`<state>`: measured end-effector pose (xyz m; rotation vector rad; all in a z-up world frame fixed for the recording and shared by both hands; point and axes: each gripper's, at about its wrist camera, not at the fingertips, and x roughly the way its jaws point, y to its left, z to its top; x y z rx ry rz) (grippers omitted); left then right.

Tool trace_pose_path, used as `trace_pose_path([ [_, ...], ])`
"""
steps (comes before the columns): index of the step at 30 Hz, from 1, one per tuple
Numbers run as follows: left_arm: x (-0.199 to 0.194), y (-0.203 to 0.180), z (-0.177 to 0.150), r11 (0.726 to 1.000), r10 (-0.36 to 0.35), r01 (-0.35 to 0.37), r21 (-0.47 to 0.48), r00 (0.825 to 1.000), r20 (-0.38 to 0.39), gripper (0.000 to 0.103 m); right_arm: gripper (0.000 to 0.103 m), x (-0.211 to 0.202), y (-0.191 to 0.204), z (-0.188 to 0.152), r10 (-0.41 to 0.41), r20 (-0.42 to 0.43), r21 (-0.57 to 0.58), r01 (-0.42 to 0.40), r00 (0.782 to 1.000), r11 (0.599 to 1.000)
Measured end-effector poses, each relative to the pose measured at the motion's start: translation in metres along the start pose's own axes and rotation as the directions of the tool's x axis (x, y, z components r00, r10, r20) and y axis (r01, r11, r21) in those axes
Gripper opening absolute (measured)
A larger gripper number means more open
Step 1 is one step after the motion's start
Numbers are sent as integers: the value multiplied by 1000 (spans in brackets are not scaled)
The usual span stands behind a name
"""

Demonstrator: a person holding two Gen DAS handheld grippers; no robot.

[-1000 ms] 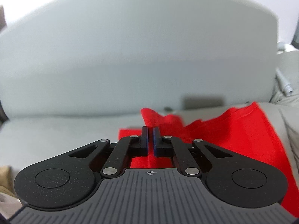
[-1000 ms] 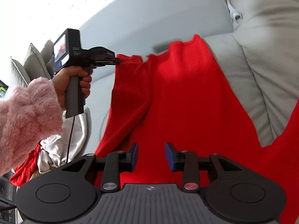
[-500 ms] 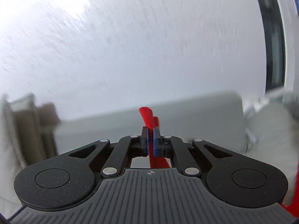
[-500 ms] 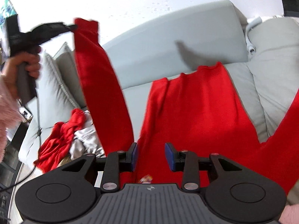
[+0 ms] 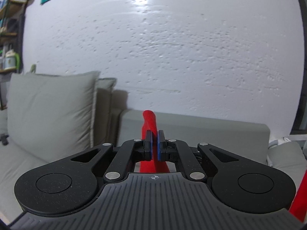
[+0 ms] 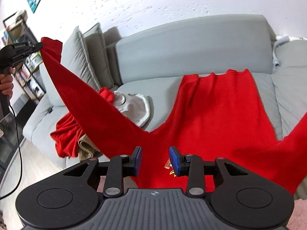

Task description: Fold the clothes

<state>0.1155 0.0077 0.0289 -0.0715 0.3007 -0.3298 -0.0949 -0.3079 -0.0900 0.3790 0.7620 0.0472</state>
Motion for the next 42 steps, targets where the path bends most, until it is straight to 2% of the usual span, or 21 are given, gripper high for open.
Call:
trace_pose_path([
  [6,29,47,-17,997,61,-62,-45,998,-11,4,35,12,16,-3,-7,-42,-35,6,999,999],
  [12,89,97,-59,983,122,-129,-127,991,-59,5,35,23,22,-8,-55,-100,-59,49,993,997],
  [13,107,114,-77,968,170,-189,-167,978,-121,7,35,24,23,-9,-61,-108,-60,55,992,997],
  [14,124,131,-95,946,214,-250,-204,959,-186,13,35,24,24,-9,-65,-114,-59,59,991,997],
  [16,142,166,-127,874,276,-380,-304,902,-333,18,36,24,25,-9,-67,-120,-53,61,990,997],
  [17,143,185,-141,821,311,-454,-346,865,-395,19,36,23,25,-9,-68,-121,-50,62,990,997],
  [18,139,193,-147,797,329,-483,-363,851,-409,21,36,23,24,-9,-69,-118,-47,64,991,997],
  [19,127,204,-154,758,358,-522,-391,834,-419,25,36,22,23,-8,-69,-116,-43,64,991,997],
  [20,118,205,-154,762,368,-528,-375,830,-420,33,36,23,22,-8,-68,-116,-39,64,991,997],
  [23,92,207,-153,774,394,-542,-327,817,-422,34,36,26,11,-9,-61,-134,3,62,989,998],
  [28,63,161,-131,890,274,-397,-223,858,-434,34,38,21,-10,-11,-66,-135,81,77,989,994],
  [30,45,114,-132,949,152,-259,-178,873,-464,39,39,15,-18,-15,-89,-135,88,101,987,991],
  [31,35,79,-137,974,74,-170,-148,861,-503,40,40,13,-22,-18,-104,-141,85,117,984,989],
  [33,27,38,-145,990,-7,-72,-121,832,-554,42,40,8,-30,-25,-137,-158,80,151,978,985],
  [34,21,7,-156,993,-64,-5,-114,803,-592,42,40,5,-37,-32,-157,-172,81,173,973,982],
  [38,10,-69,-198,982,-185,109,-154,708,-681,41,40,-5,-56,-51,-183,-204,105,208,962,973],
  [39,10,-85,-208,982,-189,116,-151,693,-696,41,40,-9,-61,-59,-186,-210,109,212,960,971],
  [40,12,-101,-219,984,-178,115,-137,684,-707,40,40,-11,-64,-63,-188,-212,109,214,959,971],
  [42,18,-122,-229,985,-170,129,-112,696,-697,30,40,-14,-68,-69,-185,-214,115,213,959,970],
])
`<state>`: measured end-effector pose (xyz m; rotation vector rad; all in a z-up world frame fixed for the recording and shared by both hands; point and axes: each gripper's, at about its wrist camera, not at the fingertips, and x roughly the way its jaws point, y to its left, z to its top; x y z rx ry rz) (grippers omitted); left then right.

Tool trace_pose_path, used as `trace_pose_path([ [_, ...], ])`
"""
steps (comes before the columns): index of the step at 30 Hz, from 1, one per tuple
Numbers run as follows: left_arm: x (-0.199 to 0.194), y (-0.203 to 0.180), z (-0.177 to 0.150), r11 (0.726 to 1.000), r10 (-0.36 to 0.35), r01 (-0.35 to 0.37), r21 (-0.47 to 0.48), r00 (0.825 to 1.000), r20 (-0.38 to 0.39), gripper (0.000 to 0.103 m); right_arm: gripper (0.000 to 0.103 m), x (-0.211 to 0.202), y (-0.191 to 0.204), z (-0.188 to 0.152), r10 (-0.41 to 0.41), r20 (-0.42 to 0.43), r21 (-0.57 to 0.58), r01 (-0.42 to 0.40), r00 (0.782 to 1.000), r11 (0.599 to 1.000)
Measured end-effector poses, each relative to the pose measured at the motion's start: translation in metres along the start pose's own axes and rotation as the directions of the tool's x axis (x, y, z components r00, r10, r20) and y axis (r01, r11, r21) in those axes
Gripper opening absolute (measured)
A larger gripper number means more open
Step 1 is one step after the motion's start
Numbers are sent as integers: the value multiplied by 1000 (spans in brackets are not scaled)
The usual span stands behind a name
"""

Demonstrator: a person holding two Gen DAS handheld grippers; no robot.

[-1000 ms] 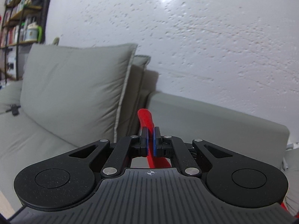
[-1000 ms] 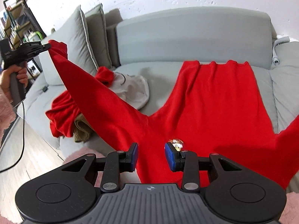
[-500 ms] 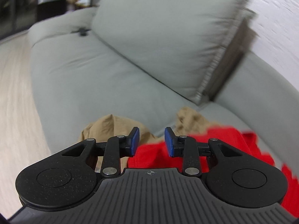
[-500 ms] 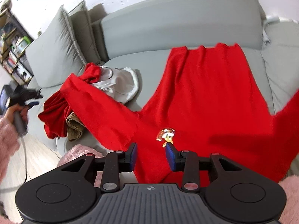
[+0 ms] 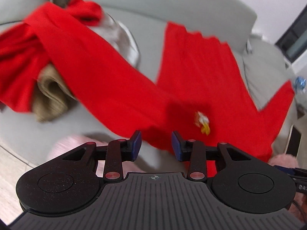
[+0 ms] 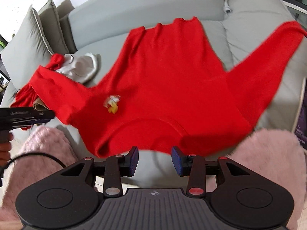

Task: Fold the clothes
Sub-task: 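Lay the sleeve flat and pinch the shirt hem with the left gripper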

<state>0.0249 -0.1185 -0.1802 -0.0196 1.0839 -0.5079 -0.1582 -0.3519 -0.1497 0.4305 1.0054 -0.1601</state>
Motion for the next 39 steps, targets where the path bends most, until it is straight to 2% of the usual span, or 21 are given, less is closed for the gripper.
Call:
trace_pose_path([
  [3,19,-19,7,997,24,-26,78,999,21,18,40,3,-5,-7,19,-12,15,-19,1000,1000],
  [6,44,-28,12,988,70,-71,140,998,8,15,40,4,-2,-9,29,-11,4,-29,1000,1000],
  [7,48,-28,10,983,94,-88,160,995,-31,15,40,3,0,-9,33,-6,1,-33,999,999],
  [9,55,-28,6,972,144,-121,201,984,-107,20,40,1,2,-9,39,3,1,-39,999,999],
  [12,60,-29,4,956,214,-161,245,954,-210,28,41,-2,0,-11,40,12,10,-40,999,999],
  [13,54,-29,5,950,248,-180,256,932,-265,29,42,-2,-1,-12,40,13,15,-40,999,999],
  [16,34,-24,-2,934,283,-210,289,928,-242,28,42,1,-1,-10,41,8,23,-41,999,999],
  [18,28,-19,-4,952,245,-186,244,939,-241,28,42,4,-2,-10,44,0,24,-44,999,999],
  [20,22,-10,-11,987,143,-116,115,954,-265,28,42,7,0,-10,45,-13,16,-44,999,999],
  [21,23,-10,-15,991,118,-97,89,957,-265,28,42,8,1,-10,45,-18,8,-45,999,999],
  [24,25,-19,-25,998,46,-35,44,966,-256,28,42,10,8,-10,44,-28,-29,-45,999,999],
  [27,31,-37,-33,997,-5,26,74,964,-265,31,42,10,12,-12,40,-29,-50,-41,999,998],
  [29,36,-48,-33,994,25,5,112,965,-262,37,42,10,11,-12,38,-28,-49,-39,999,998],
  [31,42,-58,-33,989,55,-16,148,965,-258,38,42,10,8,-13,38,-27,-36,-39,999,999],
  [34,52,-56,-33,992,62,-29,126,962,-266,38,42,11,5,-14,37,-29,-23,-38,999,999],
  [35,53,-53,-32,993,53,-24,113,962,-267,32,42,11,6,-14,37,-28,-20,-38,999,999],
  [36,51,-53,-32,993,51,-22,114,963,-263,17,42,11,5,-14,38,-28,-19,-39,999,999],
  [38,45,-55,-33,993,55,-28,110,967,-248,4,42,12,6,-15,40,-29,-13,-40,999,999],
  [39,42,-54,-33,995,52,-30,94,967,-248,2,42,12,6,-15,40,-30,-12,-40,999,999],
])
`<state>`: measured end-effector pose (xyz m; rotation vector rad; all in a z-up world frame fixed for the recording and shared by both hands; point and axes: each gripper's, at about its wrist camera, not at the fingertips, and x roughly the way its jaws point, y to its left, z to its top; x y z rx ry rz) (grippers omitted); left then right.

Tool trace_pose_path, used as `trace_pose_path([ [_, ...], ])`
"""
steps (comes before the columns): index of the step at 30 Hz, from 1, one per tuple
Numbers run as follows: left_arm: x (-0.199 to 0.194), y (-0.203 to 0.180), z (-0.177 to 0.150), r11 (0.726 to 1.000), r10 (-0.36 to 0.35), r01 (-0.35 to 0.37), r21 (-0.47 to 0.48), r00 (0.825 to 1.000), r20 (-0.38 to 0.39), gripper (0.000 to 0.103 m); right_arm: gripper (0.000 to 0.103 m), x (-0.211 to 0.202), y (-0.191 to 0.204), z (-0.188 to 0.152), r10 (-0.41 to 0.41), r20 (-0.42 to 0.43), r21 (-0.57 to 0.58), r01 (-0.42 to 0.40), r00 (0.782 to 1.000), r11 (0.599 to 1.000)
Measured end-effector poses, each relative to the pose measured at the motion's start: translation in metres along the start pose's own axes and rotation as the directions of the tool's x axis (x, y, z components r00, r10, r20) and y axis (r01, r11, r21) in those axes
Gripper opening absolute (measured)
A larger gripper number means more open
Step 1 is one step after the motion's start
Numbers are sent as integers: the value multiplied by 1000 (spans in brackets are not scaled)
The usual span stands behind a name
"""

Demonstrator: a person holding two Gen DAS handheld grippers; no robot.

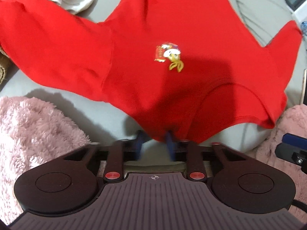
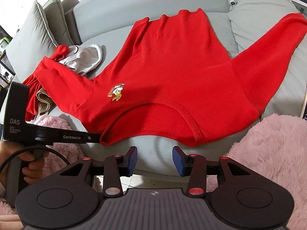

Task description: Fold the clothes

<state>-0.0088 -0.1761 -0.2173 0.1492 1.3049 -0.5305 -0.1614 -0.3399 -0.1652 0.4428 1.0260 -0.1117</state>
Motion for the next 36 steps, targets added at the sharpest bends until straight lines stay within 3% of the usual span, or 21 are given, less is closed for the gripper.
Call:
trace_pose_path([
  [2,-15,-2,-2,998,-14,14,-53,1000,14,2,42,0,1,0,1,0,-2,-1,1000,1000],
  [5,-29,-10,-4,999,-11,14,-52,998,57,1,42,0,1,-1,0,-4,-3,0,1000,1000],
  [9,1,2,-1,994,30,-35,-104,998,-48,0,42,1,1,-1,-2,-12,-4,2,1000,1000],
  [11,17,16,-6,984,60,-83,-160,988,-144,0,42,1,2,-2,-4,-13,-8,4,1000,1000],
  [12,18,17,-7,984,59,-83,-161,987,-150,0,43,1,2,-2,-6,-12,-8,6,1000,1000],
  [14,10,15,-7,988,36,-55,-143,990,-133,2,44,0,1,-2,-8,-10,-5,8,1000,1000],
  [16,1,12,-7,992,18,-32,-121,994,-109,12,44,1,0,-2,-7,-15,3,7,1000,1000],
  [21,-31,13,-8,994,22,-21,-104,1000,7,14,44,4,3,-1,-8,-22,-9,7,1000,1000],
  [27,-51,31,-2,990,42,-17,-142,984,173,6,44,7,6,0,-11,-36,-24,10,999,1000],
  [30,-42,23,13,999,33,-22,-44,966,255,3,44,8,7,1,-14,-39,-35,13,999,999],
  [33,-18,20,30,997,63,-69,23,974,216,2,44,5,7,0,-24,-34,-41,23,999,999],
  [34,0,22,36,990,134,-139,33,985,107,2,44,4,7,0,-27,-31,-37,26,999,999],
  [36,-1,23,37,986,161,-164,41,986,53,2,44,0,4,-1,-34,-21,-28,33,999,999],
])
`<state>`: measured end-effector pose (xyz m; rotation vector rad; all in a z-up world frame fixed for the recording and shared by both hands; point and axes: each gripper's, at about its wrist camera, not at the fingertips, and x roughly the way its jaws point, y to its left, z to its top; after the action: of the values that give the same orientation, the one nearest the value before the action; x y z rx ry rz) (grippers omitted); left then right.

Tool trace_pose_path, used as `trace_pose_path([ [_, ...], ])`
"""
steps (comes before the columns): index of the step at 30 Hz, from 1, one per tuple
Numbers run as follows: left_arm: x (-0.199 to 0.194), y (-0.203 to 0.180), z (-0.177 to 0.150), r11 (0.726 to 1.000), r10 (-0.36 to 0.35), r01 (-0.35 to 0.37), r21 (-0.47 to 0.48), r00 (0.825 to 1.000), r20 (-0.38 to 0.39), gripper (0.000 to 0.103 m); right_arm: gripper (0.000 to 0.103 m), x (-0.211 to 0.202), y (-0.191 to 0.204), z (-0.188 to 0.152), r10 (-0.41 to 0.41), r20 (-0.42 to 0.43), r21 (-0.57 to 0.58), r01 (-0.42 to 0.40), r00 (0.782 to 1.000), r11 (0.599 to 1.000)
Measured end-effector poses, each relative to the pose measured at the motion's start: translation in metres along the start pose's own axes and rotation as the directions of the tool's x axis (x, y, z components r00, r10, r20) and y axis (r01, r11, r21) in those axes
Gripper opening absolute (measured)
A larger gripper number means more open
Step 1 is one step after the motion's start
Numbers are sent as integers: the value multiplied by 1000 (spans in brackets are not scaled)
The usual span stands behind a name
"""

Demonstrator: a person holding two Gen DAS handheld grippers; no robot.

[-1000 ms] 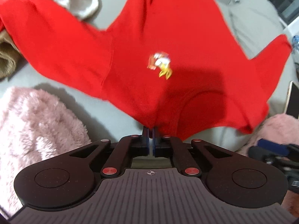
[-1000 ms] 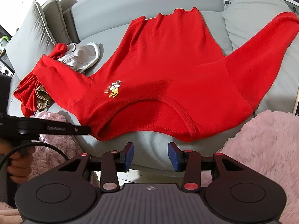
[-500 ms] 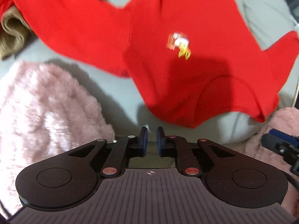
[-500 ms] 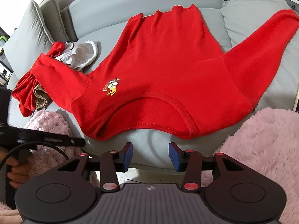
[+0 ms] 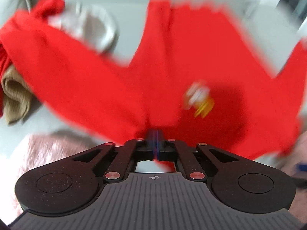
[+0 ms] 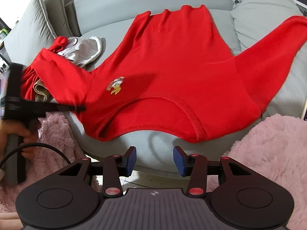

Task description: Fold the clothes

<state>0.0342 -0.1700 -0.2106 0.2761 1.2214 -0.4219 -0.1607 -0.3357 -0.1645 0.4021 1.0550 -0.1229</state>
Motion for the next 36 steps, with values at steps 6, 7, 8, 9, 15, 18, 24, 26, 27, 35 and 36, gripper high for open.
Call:
trace_pose_path([
  [6,-8,19,-17,998,48,-52,-26,992,-117,6,45,-1,-6,0,9,6,37,-9,1000,999],
  [7,-15,20,-18,999,32,-35,-35,995,-91,7,45,-1,-6,0,11,4,33,-11,1000,999],
  [8,-22,21,-19,999,17,-20,-43,998,-65,9,45,0,-5,1,13,1,27,-13,1000,1000],
  [9,-28,19,-19,999,17,-19,-41,999,-42,9,45,1,-4,2,14,-2,22,-14,1000,1000],
  [15,-59,-12,-19,995,-13,0,104,993,118,14,45,3,-3,13,-30,7,-40,30,1000,999],
  [18,-52,-34,-12,987,-29,9,162,992,123,20,42,7,-3,23,-74,11,-97,75,997,992],
  [24,-32,-58,-8,981,-31,9,194,993,114,29,34,22,-7,39,-118,32,-117,121,992,986],
  [26,-16,-61,-10,979,-23,3,204,995,96,32,35,39,-13,40,-156,1,-103,156,988,982],
  [27,-9,-63,-11,978,-19,0,209,996,89,32,35,48,-15,38,-177,-32,-93,173,984,981],
  [35,-10,-61,-18,982,-8,-2,187,999,51,36,42,53,-12,21,-185,-165,-58,178,969,982],
  [36,-10,-61,-18,983,-8,-1,184,999,48,37,42,50,-12,21,-173,-151,-43,168,973,985],
])
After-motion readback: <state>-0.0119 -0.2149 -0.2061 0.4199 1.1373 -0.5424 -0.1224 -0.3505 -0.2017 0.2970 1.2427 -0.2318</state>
